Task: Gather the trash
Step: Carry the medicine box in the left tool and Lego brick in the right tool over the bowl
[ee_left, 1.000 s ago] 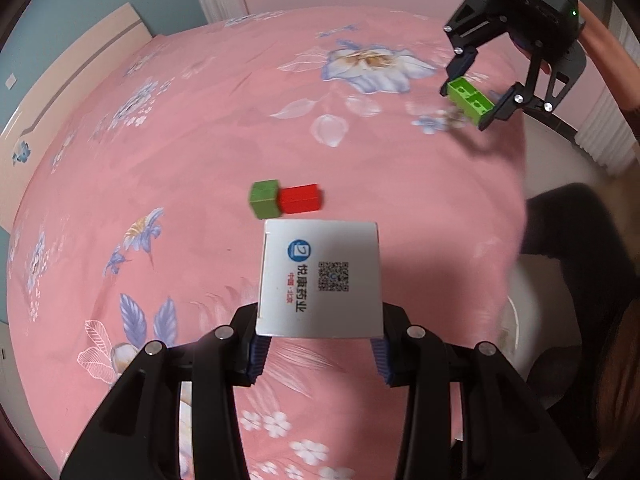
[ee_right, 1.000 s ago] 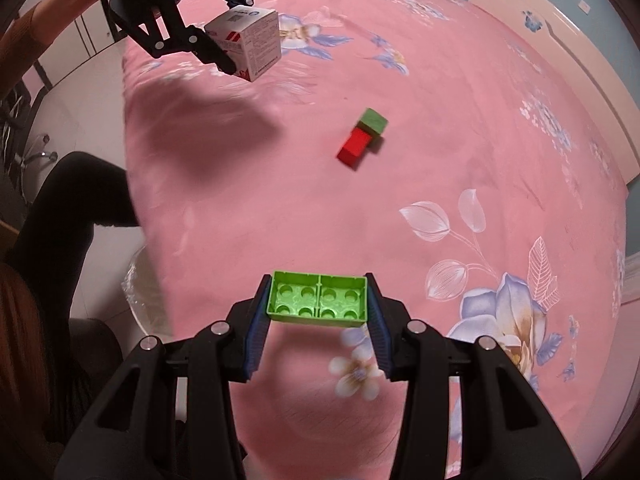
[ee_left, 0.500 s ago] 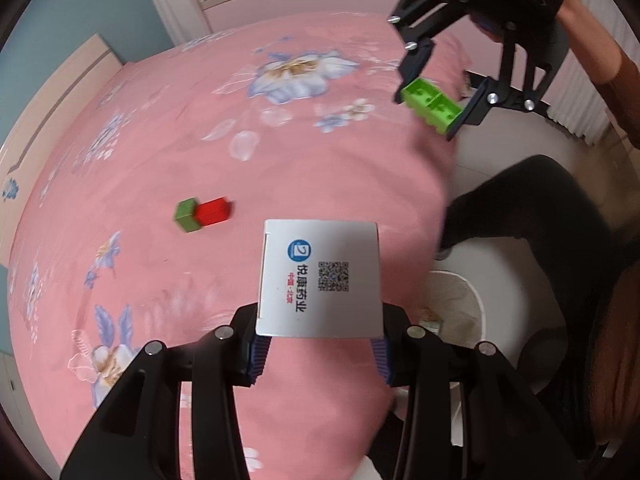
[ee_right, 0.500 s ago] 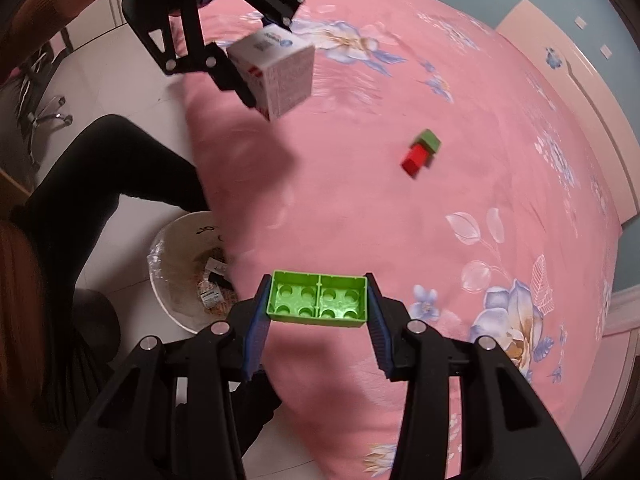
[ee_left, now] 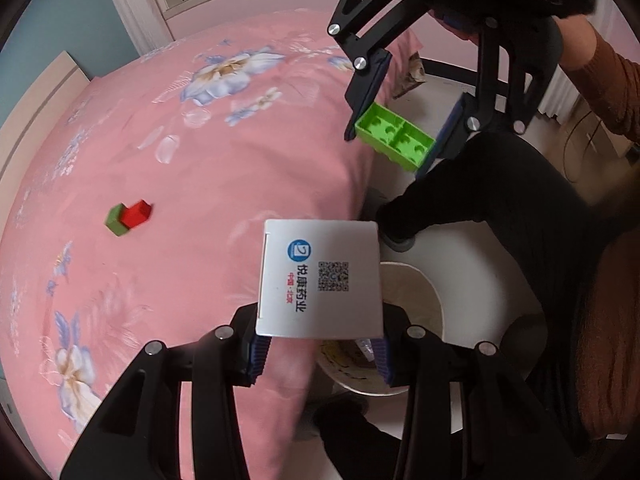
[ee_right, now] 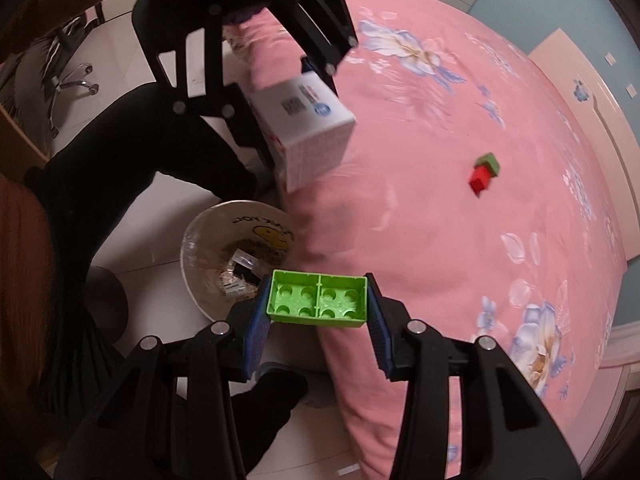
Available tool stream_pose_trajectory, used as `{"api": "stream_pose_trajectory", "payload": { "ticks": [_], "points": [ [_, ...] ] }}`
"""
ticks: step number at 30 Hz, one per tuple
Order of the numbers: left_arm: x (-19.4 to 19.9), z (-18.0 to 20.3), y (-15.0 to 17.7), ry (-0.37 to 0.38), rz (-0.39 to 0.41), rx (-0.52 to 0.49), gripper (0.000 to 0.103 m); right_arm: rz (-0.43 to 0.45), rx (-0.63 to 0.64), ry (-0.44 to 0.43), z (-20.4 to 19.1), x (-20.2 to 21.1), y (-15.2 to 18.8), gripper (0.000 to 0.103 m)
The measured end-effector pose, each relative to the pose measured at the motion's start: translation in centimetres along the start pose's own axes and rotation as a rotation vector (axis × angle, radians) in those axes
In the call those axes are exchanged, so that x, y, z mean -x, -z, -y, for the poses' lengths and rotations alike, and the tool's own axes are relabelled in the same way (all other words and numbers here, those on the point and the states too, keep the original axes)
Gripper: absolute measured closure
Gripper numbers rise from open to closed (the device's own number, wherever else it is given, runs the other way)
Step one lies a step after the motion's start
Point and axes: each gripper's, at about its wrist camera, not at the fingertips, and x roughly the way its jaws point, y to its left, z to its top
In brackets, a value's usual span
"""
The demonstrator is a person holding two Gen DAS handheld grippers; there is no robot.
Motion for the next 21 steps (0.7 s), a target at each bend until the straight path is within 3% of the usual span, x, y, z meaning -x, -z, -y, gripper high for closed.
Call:
{"api": "stream_pose_trajectory", "payload": {
  "ticks": [21],
  "points": [
    [-4.1, 6.3, 4.8, 0.047, -0.027, -0.039, 0.058, -0.031, 0.046, -0.076, -5.8, -5.3, 0.2, 0.058]
  ]
}}
